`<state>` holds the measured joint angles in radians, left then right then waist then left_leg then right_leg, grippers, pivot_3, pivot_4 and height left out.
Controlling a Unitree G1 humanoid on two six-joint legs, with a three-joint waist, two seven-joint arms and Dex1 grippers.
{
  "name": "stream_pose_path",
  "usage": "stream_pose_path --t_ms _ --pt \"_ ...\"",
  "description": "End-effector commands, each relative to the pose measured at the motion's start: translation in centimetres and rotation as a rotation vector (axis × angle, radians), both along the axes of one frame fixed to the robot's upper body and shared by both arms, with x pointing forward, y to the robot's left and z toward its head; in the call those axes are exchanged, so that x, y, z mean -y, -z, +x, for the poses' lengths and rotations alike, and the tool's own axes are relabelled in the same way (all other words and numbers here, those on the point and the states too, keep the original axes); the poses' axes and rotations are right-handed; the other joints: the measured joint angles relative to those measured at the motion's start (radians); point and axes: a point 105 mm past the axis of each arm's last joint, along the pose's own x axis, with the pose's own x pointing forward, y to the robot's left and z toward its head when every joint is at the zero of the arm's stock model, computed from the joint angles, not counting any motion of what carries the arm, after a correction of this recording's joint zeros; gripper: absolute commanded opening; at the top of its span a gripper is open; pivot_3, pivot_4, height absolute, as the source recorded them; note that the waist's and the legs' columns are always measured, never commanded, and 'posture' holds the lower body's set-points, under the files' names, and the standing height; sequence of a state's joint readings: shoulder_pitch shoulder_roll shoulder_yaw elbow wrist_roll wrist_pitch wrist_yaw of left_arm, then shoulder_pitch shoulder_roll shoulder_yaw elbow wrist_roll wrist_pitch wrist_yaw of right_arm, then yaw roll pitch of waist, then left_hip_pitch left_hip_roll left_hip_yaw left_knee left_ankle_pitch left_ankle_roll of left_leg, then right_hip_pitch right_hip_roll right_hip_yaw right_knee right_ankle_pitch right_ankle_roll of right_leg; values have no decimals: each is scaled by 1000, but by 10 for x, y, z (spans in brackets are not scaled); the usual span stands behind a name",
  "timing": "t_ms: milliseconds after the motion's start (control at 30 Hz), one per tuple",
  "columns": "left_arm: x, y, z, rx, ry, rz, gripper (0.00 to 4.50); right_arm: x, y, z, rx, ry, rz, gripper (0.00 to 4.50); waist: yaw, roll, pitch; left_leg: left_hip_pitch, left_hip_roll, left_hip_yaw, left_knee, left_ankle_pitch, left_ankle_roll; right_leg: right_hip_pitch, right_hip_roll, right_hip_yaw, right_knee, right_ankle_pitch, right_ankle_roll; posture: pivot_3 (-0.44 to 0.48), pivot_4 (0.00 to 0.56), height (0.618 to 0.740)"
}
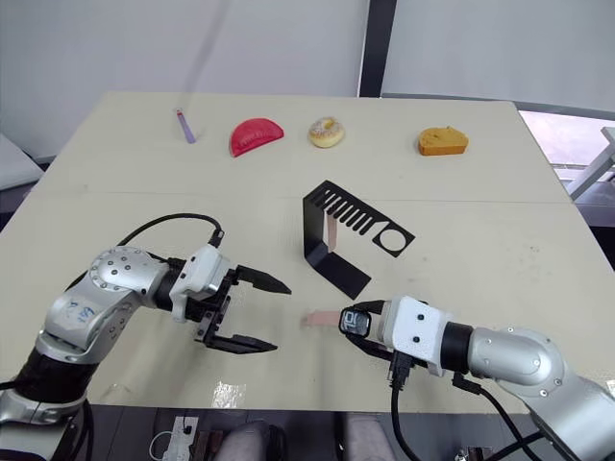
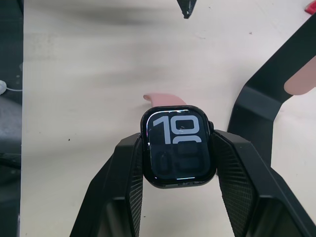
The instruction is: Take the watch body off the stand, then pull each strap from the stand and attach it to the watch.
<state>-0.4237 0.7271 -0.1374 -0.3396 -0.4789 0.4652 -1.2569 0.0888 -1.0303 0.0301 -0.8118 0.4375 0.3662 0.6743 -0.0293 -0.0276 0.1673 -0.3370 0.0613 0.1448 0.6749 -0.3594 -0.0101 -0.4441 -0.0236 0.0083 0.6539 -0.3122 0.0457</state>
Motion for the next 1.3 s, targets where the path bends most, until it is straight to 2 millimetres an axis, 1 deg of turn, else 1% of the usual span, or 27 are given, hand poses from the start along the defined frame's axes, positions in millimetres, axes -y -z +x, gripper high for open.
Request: stream_pose_path --t_ms 33,133,233,333,433,533,567,733,867,967,1033,1067,1133,1167,1233,1300 --pt "0 -4 -1 29 19 -3 4456 -2 -5 -2 37 -24 6 1601 1 0 0 0 0 0 0 0 0 0 0 0 0 0 0 0 150 737" --pt "-6 -6 -1 33 16 0 4456 -6 -4 -2 1 -23 50 1601 0 0 0 0 0 0 1 0 0 0 0 0 0 0 0 0 150 737" --pt "-18 -9 1 22 -10 18 4456 -18 -1 -1 -37 -45 98 1601 -5 0 0 0 0 0 1 0 0 0 0 0 1 0 0 0 150 737" --pt "-33 -10 3 8 -49 43 4456 -33 10 4 -75 -72 106 1601 -6 0 0 1 1 0 3 -1 0 0 1 0 3 -1 -1 0 150 737" --pt "-43 -7 0 7 -58 79 4456 -42 31 11 -124 -74 68 1601 -5 0 0 0 1 0 4 -1 0 0 1 0 3 -1 -2 0 150 737" --pt "-45 0 -2 28 -59 109 4456 -44 48 14 -153 -81 9 1601 0 0 0 0 1 1 5 -2 1 0 0 0 3 -1 -2 0 150 737" --pt "-45 2 -3 34 -60 111 4456 -46 50 16 -158 -82 4 1601 1 0 0 0 1 1 5 -2 1 0 0 0 3 -1 -1 0 150 737" --pt "-40 5 -6 36 -60 96 4456 -48 54 25 -164 -71 -8 1601 1 -1 0 -1 1 1 6 -3 1 0 0 0 3 -1 -1 0 150 737" --pt "-37 6 -6 40 -59 80 4456 -42 60 26 -187 -64 -52 1601 0 -1 0 0 1 1 6 -3 1 0 0 0 4 -1 -2 0 150 737" --pt "-35 6 -7 44 -47 71 4456 -41 58 24 -195 -68 -46 1601 -1 -1 0 0 1 1 6 -3 1 0 0 0 4 -1 -2 0 150 737" --pt "-34 7 -7 53 -32 75 4500 -40 52 26 -158 -78 -39 2656 -1 -1 0 0 1 1 6 -3 1 0 0 0 4 -1 -1 0 150 737" --pt "-33 7 -6 56 -27 77 4500 -39 48 27 -128 -92 -42 3035 -1 -1 0 0 1 1 6 -3 1 0 0 0 4 -1 -2 0 150 737" --pt "-33 9 -6 58 -24 78 4500 -37 44 28 -99 -108 -42 4065 -1 -1 0 0 1 1 6 -3 1 0 0 0 4 -1 -1 0 150 737" --pt "-35 9 -4 61 -43 74 4500 -33 35 25 -111 -95 4 4451 0 -1 0 0 1 1 6 -3 1 0 0 0 4 -1 -1 0 150 737" --pt "-39 5 -1 42 -125 30 4500 -14 19 12 -140 -30 102 4451 5 0 0 0 1 1 6 -3 1 -1 0 0 4 -1 -1 0 150 737" --pt "-44 0 1 19 -196 -17 4500 -1 11 3 -156 27 158 4451 7 0 0 0 1 -1 5 -4 1 -1 0 -1 4 -1 -1 0 150 737"
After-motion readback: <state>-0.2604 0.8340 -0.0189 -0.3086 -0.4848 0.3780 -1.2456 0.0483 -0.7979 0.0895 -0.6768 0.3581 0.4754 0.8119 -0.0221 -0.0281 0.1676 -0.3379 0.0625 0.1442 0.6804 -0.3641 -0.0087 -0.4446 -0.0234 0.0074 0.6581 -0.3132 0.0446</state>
